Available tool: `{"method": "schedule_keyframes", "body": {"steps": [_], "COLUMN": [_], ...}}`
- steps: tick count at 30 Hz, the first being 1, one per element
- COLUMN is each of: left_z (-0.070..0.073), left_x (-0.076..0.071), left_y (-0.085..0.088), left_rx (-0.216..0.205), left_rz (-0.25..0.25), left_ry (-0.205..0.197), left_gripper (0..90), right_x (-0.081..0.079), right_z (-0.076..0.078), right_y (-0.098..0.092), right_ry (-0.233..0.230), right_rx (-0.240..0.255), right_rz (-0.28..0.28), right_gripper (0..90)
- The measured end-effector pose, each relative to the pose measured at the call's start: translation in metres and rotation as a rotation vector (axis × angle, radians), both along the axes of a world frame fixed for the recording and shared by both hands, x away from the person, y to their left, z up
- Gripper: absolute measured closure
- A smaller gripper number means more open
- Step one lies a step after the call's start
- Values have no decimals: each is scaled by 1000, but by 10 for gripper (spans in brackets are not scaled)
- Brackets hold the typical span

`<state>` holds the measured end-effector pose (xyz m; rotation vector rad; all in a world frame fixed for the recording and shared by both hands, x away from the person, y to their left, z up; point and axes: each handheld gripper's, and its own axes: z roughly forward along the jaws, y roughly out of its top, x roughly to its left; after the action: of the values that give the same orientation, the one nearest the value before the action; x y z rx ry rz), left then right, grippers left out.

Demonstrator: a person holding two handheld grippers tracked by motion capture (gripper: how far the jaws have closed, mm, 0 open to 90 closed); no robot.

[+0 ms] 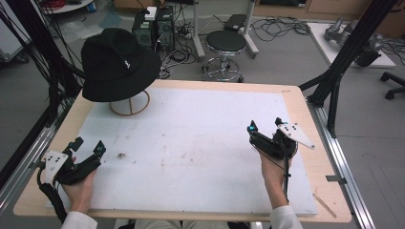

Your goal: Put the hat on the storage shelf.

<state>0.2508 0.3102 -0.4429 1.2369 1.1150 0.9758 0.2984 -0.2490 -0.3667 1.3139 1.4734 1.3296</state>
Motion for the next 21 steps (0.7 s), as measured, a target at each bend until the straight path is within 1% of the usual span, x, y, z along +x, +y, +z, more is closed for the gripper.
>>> {"method": "schedule_keyframes", "body": {"steps": [1, 2, 5, 6, 7, 8, 9, 10, 11, 12, 13, 17, 18, 20, 21], "left_z": [0, 0, 0, 0, 0, 0, 0, 0, 0, 0, 0, 0, 0, 0, 0], "left_x": [0, 0, 0, 0, 0, 0, 1, 1, 1, 2, 2, 2, 3, 2, 2], "left_y": [0, 0, 0, 0, 0, 0, 0, -1, -1, -1, -1, -3, -3, -4, -4], "left_rx": [0, 0, 1, 0, 0, 1, 1, 0, 0, 2, 1, 4, 4, 4, 3], "left_rz": [-1, -1, -2, -2, -2, -3, -5, -4, -4, -5, -7, -10, -11, -13, -13], "left_ry": [0, -1, 1, 1, 1, 0, 2, 2, 1, 1, 3, 2, 2, 2, 1], "left_gripper": [230, 230, 230, 230, 230, 230, 230, 230, 230, 230, 230, 230, 230, 230, 230], "right_x": [-4, -6, -10, -12, -12, -16, -16, -19, -20, -20, -21, -22, -22, -24, -24], "right_z": [-1, -2, -6, -12, -12, -18, -18, -26, -30, -30, -35, -48, -48, -46, -46], "right_y": [-2, -3, -4, -7, -7, -10, -10, -12, -14, -14, -14, -14, -14, -15, -15], "right_ry": [-30, -42, -44, -4, -4, -18, -18, -2, -4, -4, 4, 22, 22, 2, 2], "right_rx": [1, -1, -9, 2, 2, 13, 13, 8, 0, 0, 3, -16, -16, -19, -19], "right_rz": [-7, -17, -29, -42, -42, -49, -49, -62, -64, -64, -68, -69, -69, -71, -71], "right_gripper": [111, 110, 111, 110, 110, 110, 110, 111, 111, 111, 111, 111, 111, 111, 111]}}
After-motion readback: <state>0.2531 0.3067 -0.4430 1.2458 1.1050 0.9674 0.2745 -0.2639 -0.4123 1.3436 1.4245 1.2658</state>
